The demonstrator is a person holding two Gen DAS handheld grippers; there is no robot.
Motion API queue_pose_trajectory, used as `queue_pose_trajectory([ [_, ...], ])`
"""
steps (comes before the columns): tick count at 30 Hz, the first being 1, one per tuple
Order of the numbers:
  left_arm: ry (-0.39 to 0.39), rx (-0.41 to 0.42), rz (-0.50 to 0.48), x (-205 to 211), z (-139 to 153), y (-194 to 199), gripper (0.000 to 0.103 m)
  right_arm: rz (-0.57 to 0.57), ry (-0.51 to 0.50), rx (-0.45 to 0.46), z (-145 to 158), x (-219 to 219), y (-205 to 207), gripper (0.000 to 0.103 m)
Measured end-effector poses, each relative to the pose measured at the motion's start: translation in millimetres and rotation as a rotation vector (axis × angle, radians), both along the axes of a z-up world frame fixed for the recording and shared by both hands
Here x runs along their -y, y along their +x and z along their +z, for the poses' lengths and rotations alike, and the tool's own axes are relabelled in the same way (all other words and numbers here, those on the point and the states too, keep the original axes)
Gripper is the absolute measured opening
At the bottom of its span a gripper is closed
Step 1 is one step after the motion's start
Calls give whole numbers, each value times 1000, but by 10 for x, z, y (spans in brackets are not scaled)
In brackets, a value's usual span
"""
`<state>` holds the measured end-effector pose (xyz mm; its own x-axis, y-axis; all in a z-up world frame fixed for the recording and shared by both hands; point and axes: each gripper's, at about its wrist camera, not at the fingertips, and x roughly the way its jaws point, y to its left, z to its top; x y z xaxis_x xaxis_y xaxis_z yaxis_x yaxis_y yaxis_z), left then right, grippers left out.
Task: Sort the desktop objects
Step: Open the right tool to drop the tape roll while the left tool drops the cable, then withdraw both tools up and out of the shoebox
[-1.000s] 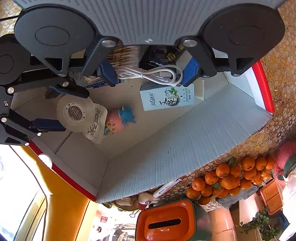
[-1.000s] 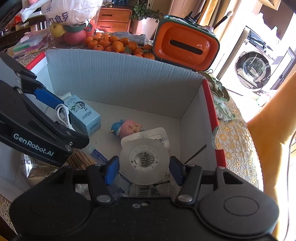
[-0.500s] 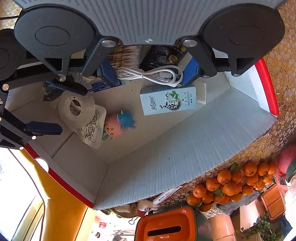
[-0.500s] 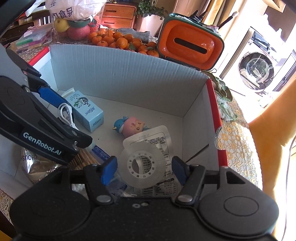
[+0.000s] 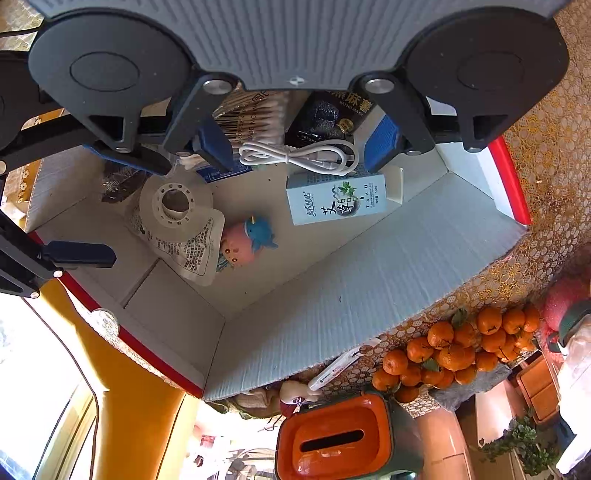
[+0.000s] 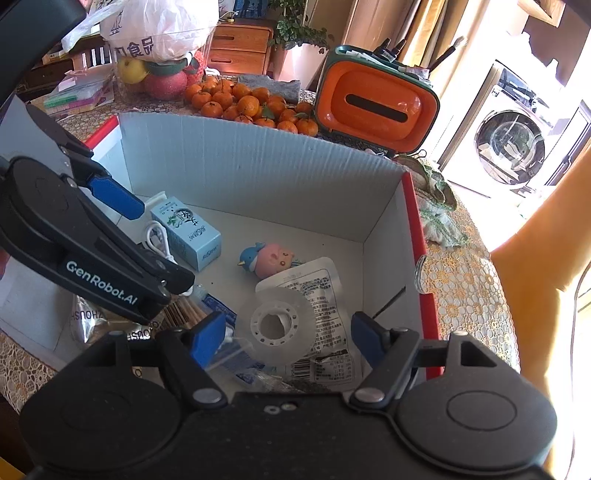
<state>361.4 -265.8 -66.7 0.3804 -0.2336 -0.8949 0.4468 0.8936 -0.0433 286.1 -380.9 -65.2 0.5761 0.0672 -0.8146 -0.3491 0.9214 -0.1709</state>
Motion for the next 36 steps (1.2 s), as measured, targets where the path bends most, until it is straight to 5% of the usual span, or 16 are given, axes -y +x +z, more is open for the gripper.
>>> queue_pose_trajectory([
  [23, -33, 139, 7, -216, 695, -669, 78, 0, 63, 101, 580, -117, -615, 79],
  [36, -77, 203, 27, -391, 856, -1078, 90, 22, 129, 154, 757, -197, -1032, 89],
])
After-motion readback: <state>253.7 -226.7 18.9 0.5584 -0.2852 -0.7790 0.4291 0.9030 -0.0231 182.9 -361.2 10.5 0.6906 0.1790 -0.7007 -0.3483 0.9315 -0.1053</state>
